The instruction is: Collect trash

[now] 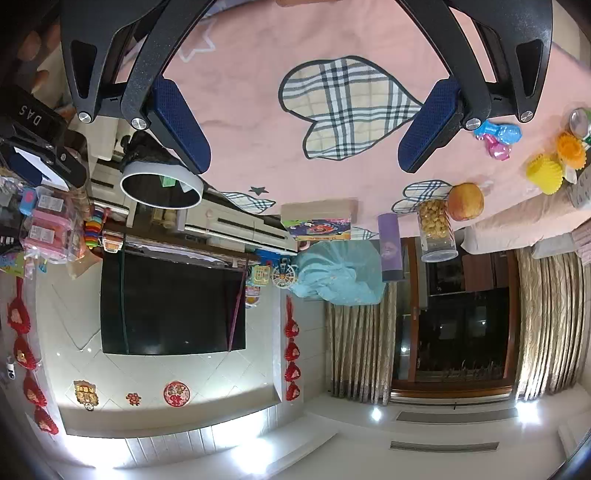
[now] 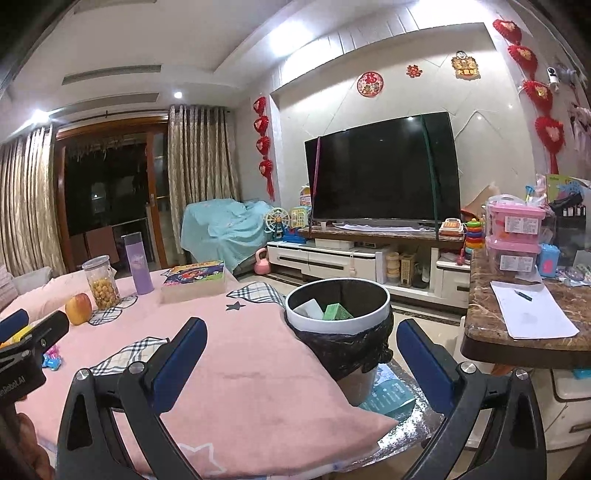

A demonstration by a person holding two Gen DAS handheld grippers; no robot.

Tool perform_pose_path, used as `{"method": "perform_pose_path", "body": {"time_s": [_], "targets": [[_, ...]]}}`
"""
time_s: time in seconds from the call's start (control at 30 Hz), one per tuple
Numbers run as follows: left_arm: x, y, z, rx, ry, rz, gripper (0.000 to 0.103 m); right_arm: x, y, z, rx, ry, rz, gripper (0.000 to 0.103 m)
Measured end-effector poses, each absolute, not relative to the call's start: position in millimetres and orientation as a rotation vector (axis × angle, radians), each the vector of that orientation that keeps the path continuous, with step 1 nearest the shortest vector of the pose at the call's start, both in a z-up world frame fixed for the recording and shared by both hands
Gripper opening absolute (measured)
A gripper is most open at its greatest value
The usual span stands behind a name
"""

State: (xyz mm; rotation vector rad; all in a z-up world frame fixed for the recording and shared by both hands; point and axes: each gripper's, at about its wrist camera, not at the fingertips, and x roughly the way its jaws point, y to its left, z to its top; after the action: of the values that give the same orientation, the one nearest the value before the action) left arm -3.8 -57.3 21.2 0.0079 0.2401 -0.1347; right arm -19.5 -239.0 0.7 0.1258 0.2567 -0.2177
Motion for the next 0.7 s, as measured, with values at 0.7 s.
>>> {"method": "perform_pose_path", "body": {"time_s": [0.7], "targets": [[-1.5, -57.4, 17.4, 0.021, 0.262, -0.141, 0.103, -19.2, -238.8, -3.0, 0.128, 0.274, -0.204, 0.103]]}}
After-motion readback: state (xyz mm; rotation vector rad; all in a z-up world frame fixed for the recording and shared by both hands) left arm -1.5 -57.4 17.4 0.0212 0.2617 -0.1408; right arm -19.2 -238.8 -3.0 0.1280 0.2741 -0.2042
